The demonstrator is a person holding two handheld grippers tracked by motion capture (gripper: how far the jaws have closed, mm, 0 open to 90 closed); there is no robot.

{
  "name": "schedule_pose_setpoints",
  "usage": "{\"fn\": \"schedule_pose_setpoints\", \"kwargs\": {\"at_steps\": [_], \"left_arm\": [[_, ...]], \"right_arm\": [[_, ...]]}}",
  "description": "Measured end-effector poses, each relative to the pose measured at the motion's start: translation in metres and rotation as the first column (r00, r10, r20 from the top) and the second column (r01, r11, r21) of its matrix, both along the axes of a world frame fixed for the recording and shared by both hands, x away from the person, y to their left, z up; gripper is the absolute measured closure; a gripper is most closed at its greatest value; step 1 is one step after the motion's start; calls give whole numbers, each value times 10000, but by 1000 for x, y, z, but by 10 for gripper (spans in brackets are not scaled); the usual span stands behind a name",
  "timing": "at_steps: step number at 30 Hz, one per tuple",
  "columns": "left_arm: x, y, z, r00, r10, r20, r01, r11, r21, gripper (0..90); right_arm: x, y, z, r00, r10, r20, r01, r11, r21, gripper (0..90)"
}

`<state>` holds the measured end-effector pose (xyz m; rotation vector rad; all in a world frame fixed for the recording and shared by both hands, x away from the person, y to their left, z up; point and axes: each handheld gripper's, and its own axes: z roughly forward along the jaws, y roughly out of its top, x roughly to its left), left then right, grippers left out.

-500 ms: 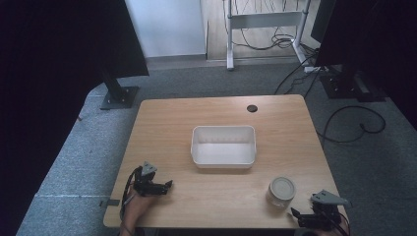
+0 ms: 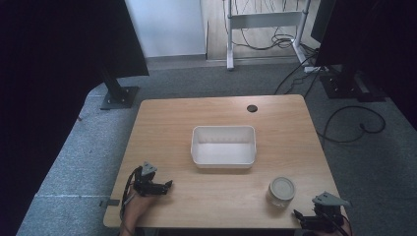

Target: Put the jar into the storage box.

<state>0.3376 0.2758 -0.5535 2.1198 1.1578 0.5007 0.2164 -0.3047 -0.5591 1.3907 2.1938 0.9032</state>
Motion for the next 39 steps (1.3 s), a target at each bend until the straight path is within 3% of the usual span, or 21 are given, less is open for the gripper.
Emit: {"fn": "schedule_pose_setpoints", "kwargs": {"at_steps": [5, 11, 18, 39], "left_arm": [[0, 0, 0, 10000, 3, -1, -3, 10000, -1, 16], [0, 0, 0, 10000, 1, 0, -1, 10000, 3, 16], [0, 0, 0, 10000, 2, 1, -2, 10000, -2, 16], [0, 0, 0, 10000, 1, 1, -1, 10000, -1, 16]], "right_arm": [[1, -1, 0, 9999, -34, -108, 35, 10000, 91, 0], [0, -4, 2, 9998, -124, -141, 132, 9985, 538, 0], [0, -1, 5, 9998, 92, -147, -81, 9971, 756, 15], [2, 14, 21, 9929, 909, 762, -965, 9927, 729, 20]]}}
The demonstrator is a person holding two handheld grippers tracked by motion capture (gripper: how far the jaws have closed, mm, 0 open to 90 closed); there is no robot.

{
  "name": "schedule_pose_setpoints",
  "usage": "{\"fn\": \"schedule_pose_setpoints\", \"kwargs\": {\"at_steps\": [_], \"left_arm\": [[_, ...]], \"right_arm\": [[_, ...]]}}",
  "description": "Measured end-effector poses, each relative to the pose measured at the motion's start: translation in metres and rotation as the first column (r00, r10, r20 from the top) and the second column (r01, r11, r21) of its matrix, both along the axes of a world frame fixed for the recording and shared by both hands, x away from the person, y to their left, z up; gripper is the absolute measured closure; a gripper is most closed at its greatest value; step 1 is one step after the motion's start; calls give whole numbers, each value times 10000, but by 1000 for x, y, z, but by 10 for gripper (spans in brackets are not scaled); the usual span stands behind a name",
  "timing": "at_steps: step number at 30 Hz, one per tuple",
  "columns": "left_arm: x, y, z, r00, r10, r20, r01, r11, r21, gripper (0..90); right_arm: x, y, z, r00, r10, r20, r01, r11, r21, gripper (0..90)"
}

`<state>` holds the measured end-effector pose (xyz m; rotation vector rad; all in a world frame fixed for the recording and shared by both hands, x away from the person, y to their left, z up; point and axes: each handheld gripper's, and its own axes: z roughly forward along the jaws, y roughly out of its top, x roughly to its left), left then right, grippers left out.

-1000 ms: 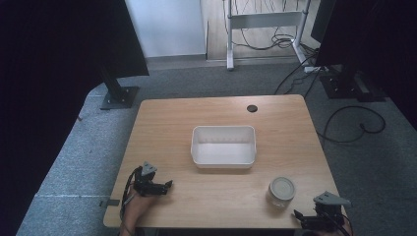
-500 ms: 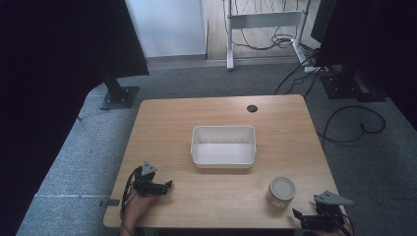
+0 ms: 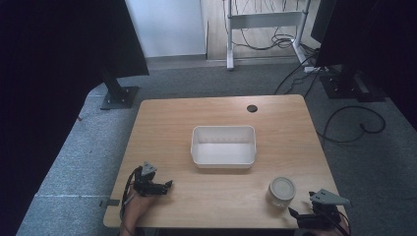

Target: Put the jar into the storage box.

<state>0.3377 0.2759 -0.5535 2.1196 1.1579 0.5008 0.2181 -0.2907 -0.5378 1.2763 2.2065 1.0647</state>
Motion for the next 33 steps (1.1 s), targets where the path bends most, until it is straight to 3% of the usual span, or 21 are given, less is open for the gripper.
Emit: {"fn": "schedule_pose_setpoints", "kwargs": {"at_steps": [16, 33], "left_arm": [[0, 0, 0, 10000, 10, -1, -10, 10000, 0, 16], [0, 0, 0, 10000, 13, 1, -13, 10000, -2, 16]], "right_arm": [[7, 20, 7, 9959, 562, 708, -562, 9984, -24, 26], [19, 37, 4, 9940, 827, 711, -838, 9964, 129, 33]]}}
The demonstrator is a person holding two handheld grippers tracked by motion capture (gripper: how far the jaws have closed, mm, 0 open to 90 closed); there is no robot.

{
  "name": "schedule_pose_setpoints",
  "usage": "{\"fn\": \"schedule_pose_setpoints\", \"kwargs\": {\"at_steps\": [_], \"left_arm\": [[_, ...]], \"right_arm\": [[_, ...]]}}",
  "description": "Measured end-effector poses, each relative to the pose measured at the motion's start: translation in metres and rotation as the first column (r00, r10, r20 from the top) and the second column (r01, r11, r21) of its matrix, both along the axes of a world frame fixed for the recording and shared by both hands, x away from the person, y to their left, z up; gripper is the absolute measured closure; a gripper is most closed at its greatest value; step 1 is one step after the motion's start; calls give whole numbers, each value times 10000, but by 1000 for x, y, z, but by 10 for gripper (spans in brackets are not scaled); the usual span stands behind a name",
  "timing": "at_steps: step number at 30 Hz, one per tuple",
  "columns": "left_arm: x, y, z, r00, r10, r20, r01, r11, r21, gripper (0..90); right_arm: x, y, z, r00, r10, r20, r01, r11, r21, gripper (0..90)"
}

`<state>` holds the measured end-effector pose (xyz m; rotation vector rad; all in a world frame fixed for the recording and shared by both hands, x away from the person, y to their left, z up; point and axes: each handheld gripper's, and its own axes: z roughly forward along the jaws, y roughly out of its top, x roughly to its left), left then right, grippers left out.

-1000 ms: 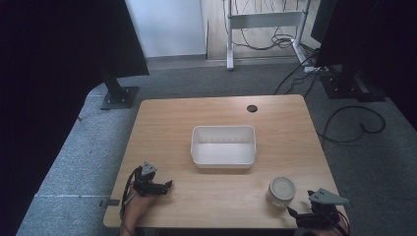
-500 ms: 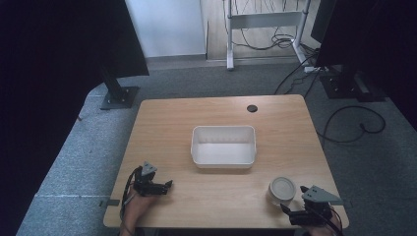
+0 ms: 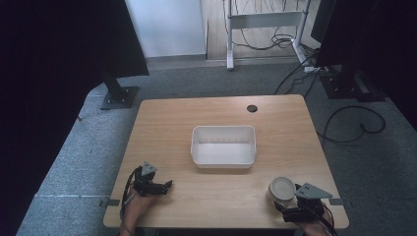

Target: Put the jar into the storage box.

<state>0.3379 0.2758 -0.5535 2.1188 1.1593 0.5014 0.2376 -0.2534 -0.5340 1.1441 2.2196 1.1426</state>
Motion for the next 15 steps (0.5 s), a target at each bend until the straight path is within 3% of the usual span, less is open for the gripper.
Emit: {"fn": "schedule_pose_setpoints", "kwargs": {"at_steps": [15], "left_arm": [[0, 0, 0, 10000, 0, -3, 0, 10000, -2, 16]], "right_arm": [[8, 10, -5, 9998, -199, -23, 199, 9998, 90, 89]]}}
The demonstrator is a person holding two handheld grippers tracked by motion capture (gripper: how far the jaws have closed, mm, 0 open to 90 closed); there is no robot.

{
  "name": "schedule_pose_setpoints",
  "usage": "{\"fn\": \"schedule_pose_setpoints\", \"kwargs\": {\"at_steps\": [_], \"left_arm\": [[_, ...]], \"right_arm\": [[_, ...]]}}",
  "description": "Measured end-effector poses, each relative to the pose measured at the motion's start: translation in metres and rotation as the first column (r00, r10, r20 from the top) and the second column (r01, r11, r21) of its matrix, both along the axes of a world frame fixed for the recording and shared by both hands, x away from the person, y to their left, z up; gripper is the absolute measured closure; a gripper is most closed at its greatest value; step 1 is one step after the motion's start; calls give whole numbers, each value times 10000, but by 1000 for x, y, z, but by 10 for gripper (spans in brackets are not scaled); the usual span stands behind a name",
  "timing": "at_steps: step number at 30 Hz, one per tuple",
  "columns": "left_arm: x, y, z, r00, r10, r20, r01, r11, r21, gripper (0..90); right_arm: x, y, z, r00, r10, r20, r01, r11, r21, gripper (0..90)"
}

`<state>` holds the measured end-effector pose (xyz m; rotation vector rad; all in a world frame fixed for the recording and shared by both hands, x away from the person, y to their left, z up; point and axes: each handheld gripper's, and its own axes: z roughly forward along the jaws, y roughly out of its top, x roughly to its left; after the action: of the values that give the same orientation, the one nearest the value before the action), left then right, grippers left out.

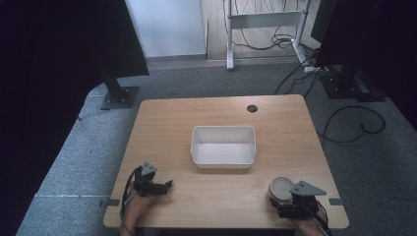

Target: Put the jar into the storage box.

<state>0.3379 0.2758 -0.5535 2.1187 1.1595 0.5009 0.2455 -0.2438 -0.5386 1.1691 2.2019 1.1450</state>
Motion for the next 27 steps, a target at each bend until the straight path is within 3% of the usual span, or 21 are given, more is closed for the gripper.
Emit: {"fn": "schedule_pose_setpoints", "kwargs": {"at_steps": [11, 20, 27], "left_arm": [[0, 0, 0, 10000, 1, 1, -1, 10000, -1, 16], [0, 0, 0, 10000, 1, 1, -1, 10000, -1, 16], [0, 0, 0, 10000, 0, 1, 0, 10000, -1, 16]], "right_arm": [[-4, 7, 4, 9983, -420, 400, 430, 9988, -244, 94], [1, 10, 8, 9971, -744, 147, 745, 9972, -103, 94], [2, 13, 10, 9971, -737, 198, 738, 9973, -55, 94]]}}
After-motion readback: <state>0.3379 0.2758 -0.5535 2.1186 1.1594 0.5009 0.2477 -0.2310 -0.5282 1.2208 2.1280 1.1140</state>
